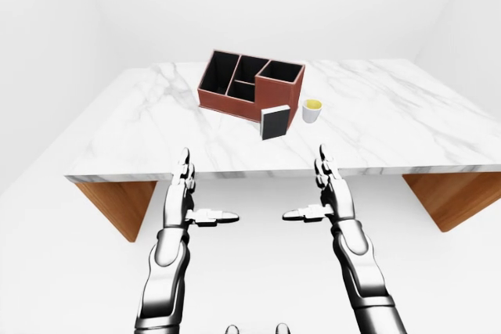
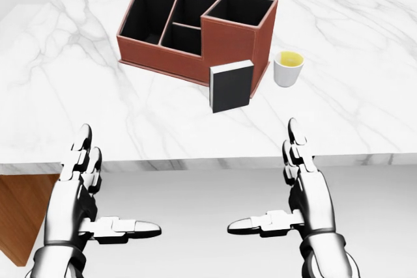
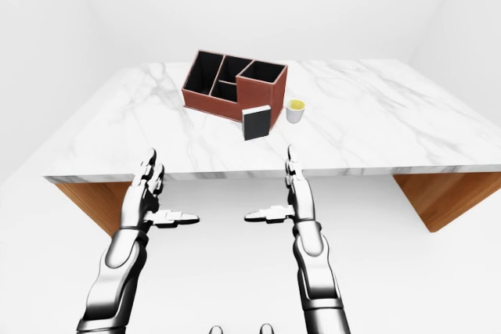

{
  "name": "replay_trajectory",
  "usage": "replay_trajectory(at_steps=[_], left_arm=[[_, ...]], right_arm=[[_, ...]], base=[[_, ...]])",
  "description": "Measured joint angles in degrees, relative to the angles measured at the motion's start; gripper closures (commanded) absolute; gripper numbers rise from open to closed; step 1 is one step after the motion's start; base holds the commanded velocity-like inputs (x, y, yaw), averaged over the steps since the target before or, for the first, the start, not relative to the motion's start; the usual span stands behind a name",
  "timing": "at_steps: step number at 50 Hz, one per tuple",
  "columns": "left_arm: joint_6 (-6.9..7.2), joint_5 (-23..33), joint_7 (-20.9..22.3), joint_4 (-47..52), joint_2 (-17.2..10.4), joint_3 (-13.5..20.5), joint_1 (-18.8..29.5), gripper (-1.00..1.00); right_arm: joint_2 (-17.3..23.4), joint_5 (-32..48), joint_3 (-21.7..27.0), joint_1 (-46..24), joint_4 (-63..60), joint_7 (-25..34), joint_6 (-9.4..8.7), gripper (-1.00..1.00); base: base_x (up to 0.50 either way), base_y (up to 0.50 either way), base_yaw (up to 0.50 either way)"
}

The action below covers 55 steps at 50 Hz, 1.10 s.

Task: Pick up the book and place it in the right compartment of the caddy.

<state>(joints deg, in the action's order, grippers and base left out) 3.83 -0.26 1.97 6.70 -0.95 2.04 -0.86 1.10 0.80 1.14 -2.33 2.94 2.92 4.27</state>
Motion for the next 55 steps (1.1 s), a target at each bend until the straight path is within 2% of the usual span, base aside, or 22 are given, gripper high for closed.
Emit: replay_trajectory(at_steps=[10,15,22,29,38,55], left_arm=[[0.09,0.14,0.22,0.44,-0.12,0.1,-0.36,-1.0],[-0.17,0.38,0.16,0.08,-0.36,0.25,-0.35,-1.0],[-0.48,0.65,0.11,-0.87,-0.79,0.81,1.01,-1.0],[1.08,0.94,1.3,-1.32,-1.89,1.91,3.43,-1.0],[1.17,2.17,4.21,-1.12,-3.81,3.22,7.13,-1.0],[1.17,1.71,7.92,-1.53,-7.24,5.88,15.17,-1.0]], right_arm=[[-0.08,-0.03,-0.07,-0.03,0.1,0.32,0.63,-1.0],[-0.19,-0.06,-0.04,-0.19,-1.03,0.64,-0.2,-1.0],[0.63,0.01,0.51,-1.39,-2.43,1.68,-2.12,-1.0],[1.88,1.43,0.81,-2.89,-5.21,5.16,-5.21,-1.0],[3.96,4.58,1.8,-8.22,-6.81,9.53,-9.27,-1.0],[8.91,10.81,4.03,-20.47,-3.75,14.77,-9.27,-1.0]], base=[[0.0,0.5,0.0],[0.0,0.27,0.0],[0.0,0.0,0.0],[0.0,0.0,0.0],[0.0,0.0,0.0],[0.0,0.0,0.0]])
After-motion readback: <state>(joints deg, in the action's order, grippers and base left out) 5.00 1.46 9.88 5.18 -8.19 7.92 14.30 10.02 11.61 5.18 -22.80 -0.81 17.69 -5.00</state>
